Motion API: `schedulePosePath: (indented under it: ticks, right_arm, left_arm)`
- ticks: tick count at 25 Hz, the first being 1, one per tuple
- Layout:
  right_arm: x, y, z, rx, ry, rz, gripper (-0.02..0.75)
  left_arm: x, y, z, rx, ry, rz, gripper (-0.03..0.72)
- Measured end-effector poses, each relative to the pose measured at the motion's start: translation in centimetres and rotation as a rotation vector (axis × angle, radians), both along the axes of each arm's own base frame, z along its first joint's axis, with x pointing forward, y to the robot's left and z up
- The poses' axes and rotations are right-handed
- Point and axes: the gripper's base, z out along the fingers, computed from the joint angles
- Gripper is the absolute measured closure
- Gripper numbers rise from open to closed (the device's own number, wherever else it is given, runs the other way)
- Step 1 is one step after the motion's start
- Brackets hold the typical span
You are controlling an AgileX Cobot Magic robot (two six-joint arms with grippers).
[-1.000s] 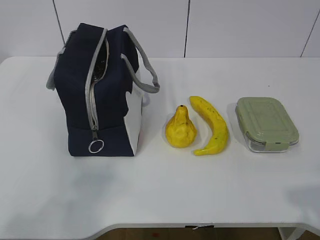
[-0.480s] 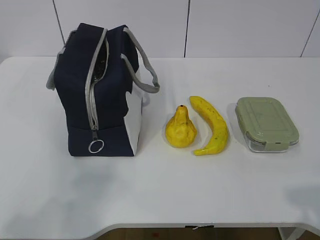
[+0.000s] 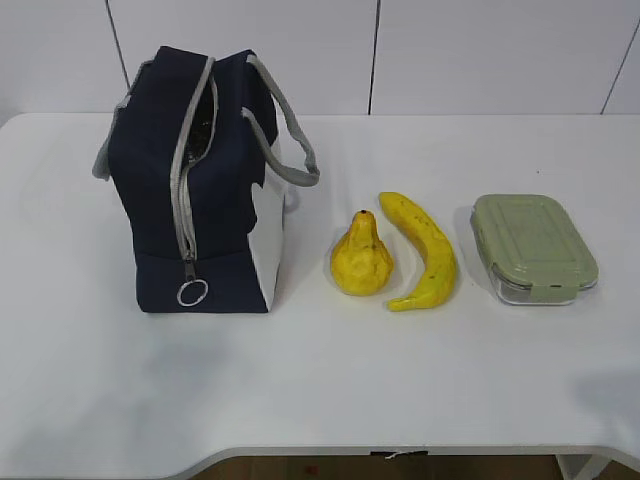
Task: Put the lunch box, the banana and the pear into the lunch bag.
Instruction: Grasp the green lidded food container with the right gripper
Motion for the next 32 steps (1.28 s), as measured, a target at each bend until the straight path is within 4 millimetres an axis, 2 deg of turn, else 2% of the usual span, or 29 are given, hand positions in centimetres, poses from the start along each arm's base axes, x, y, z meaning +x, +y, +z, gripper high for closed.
schedulePosePath:
  ticks: [15, 21, 26, 32]
  right_arm:
    - [0.0, 0.0, 0.1, 0.000, -0.003, 0.000, 0.180]
    - [0.2, 0.0, 2.3, 0.008, -0.156, 0.004, 0.180]
    - [2.5, 0.2, 4.0, 0.044, -0.219, -0.006, 0.180]
    - [6.4, 0.5, 5.2, 0.063, -0.179, -0.013, 0.180]
  left_arm:
    - [0.0, 0.0, 0.0, 0.000, 0.000, 0.000, 0.452]
    - [0.0, 0.0, 0.0, 0.000, 0.000, 0.000, 0.452]
    - [0.0, 0.0, 0.0, 0.000, 0.000, 0.000, 0.452]
    - [0.0, 0.0, 0.0, 0.000, 0.000, 0.000, 0.452]
